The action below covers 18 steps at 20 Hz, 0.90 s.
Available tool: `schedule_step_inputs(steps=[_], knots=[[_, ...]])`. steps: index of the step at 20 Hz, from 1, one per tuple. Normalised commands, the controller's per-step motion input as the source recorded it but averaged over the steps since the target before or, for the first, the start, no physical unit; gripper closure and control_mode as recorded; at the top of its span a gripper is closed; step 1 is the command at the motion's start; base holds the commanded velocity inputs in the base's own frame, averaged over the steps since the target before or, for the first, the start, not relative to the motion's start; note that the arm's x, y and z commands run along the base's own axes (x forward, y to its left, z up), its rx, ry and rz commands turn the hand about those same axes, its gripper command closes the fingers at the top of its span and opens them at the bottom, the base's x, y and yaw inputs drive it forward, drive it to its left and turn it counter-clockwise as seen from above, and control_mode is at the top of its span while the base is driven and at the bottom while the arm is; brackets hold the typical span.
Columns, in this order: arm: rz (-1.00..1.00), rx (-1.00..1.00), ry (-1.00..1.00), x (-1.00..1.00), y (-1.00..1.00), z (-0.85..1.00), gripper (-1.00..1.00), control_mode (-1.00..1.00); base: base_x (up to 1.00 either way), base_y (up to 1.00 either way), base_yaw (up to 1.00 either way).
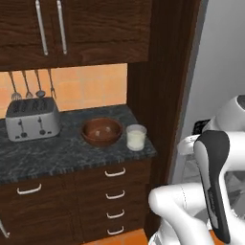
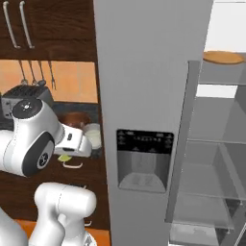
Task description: Grab a lemon wedge from the fridge and one ice cube from the ice bowl, and put them in the glass of lemonade.
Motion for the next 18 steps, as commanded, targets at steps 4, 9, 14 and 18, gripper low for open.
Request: schedule_step_inputs(steps=[4,9,14,18], knots=[[0.0,0.0,0.0,0.0,0.0,0.0,1.0,1.0,0.02,1.0,-0.31],[0.0,0.0,0.0,0.0,0.0,0.0,1.0,1.0,0.23,0.53,-0.32],[0.0,0.0,0.0,0.0,0.0,0.0,1.0,1.0,0.56,0.5,-0.21],[0.0,0.0,0.0,0.0,0.0,0.0,1.0,1.0,0.44,0.56,-0.16]])
